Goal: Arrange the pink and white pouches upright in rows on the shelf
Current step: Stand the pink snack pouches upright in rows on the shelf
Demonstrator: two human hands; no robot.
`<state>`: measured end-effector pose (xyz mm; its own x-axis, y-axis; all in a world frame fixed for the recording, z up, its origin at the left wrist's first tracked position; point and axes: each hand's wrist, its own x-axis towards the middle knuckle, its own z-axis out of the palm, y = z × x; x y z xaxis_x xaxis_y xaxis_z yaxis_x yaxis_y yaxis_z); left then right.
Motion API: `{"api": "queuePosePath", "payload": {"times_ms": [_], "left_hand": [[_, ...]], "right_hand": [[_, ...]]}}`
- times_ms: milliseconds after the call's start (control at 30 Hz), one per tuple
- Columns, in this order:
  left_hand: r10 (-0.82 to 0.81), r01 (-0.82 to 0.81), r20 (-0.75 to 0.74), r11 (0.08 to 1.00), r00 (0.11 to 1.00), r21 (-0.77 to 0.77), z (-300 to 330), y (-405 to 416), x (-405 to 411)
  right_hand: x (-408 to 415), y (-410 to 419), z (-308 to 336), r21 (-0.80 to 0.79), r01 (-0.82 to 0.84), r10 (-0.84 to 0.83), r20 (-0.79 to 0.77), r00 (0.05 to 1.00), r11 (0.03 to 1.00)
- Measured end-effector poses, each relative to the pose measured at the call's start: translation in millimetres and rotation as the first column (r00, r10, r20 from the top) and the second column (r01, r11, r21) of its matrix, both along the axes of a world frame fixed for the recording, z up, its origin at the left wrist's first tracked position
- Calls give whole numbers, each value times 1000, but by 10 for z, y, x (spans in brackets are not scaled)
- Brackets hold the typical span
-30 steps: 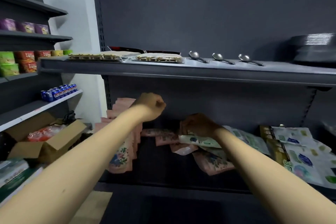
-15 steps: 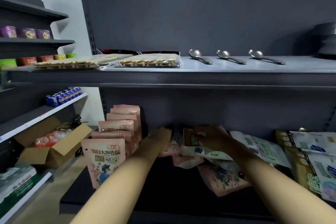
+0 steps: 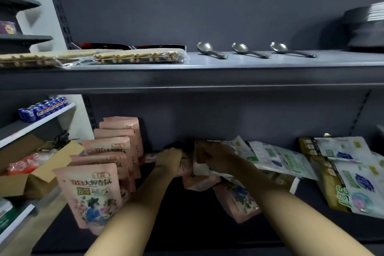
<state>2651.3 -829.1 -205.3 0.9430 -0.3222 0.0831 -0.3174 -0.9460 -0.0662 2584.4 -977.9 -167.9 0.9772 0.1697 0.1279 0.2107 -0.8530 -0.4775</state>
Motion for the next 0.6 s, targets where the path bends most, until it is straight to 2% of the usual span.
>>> {"api": "queuePosePath", "payload": {"times_ms": [100,167,233,300,367,400,433,500,600], "left_hand": [[71,-23,189,969,979,-246,198,105,-70],[189,-18,271,848,944,-529,344,150,-86],[300,10,248,618,921,-786,504,175,-133],[286,8,106,326,952,-945,645,162,-216],[108,-91,-94,-30,990,-995,767,118,-340],[2,-155,-157,-152,988,-976,815,94,-397],[-81,-202,-189,-198,979,-959,840,86,-428],[-197,-253,-210,-227,958,-941,837,63,-456],[-248,-271,-210,-247,946,-930,802,0,-461]], "right_hand": [[17,-32,78,165,114,-145,189,971,980],[53,-120,183,187,239,-276,211,938,953],[92,-195,257,219,275,-315,173,933,936],[88,-191,317,403,243,-311,112,944,882],[-12,-160,387,693,106,-165,19,986,713],[-44,-166,392,780,24,-35,-3,999,625],[-91,-165,409,814,-35,95,-25,995,579],[-153,-150,407,817,-84,275,-93,957,570],[-116,-124,318,849,-57,376,-172,910,526]]}}
